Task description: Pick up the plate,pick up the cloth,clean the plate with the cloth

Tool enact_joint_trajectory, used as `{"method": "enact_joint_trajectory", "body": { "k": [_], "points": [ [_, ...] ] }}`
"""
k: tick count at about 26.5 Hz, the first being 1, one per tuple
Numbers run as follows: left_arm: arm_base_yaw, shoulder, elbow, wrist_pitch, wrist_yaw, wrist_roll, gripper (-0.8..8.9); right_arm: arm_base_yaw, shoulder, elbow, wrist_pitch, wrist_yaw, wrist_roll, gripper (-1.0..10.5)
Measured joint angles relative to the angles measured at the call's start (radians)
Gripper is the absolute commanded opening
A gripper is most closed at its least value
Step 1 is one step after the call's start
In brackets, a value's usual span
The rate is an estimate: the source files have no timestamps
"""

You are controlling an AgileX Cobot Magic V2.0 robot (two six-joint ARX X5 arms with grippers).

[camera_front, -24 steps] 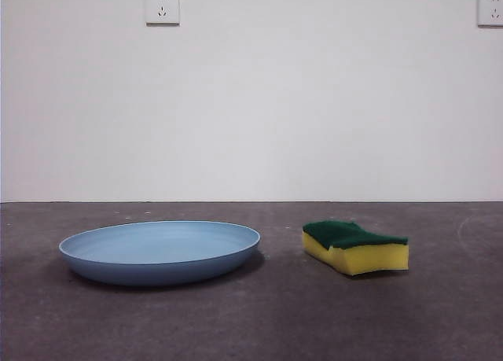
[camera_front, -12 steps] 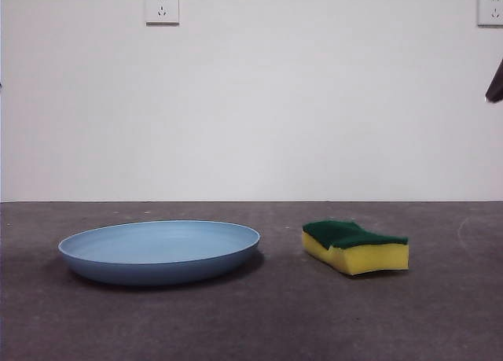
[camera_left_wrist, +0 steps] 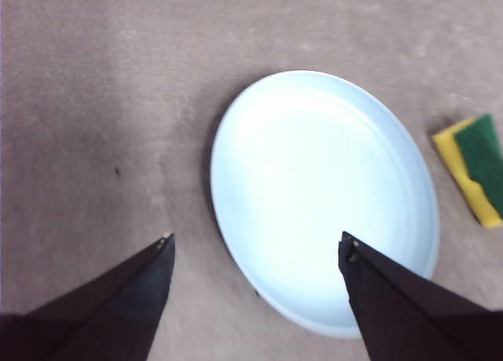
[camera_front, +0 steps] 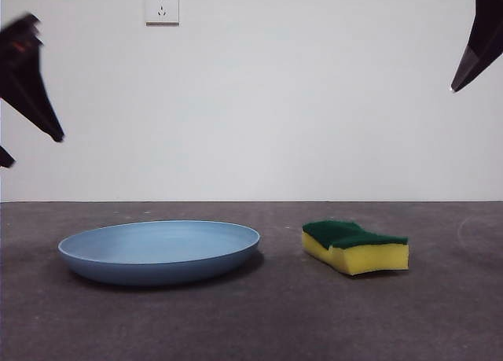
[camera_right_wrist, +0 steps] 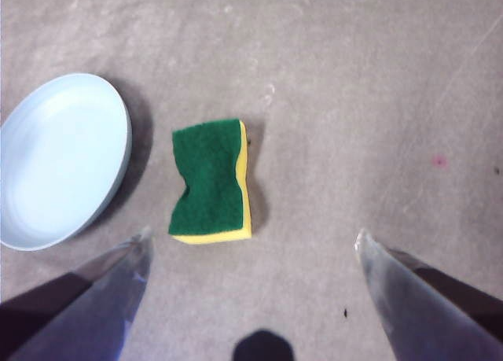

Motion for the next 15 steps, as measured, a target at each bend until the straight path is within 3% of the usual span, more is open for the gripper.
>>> {"method": "enact_joint_trajectory", "body": {
  "k": [8,15],
  "points": [
    [-0.062,0.400,0.204,-0.006,-0.034,0.000,3.50,0.000,0.000,0.000,-0.011,0.000,0.000,4.4],
    [-0.112,0.523,0.212,0.021,-0.090,0.002,3.45,0.000,0.000,0.000,-0.011,0.000,0.000,4.4]
  ]
}}
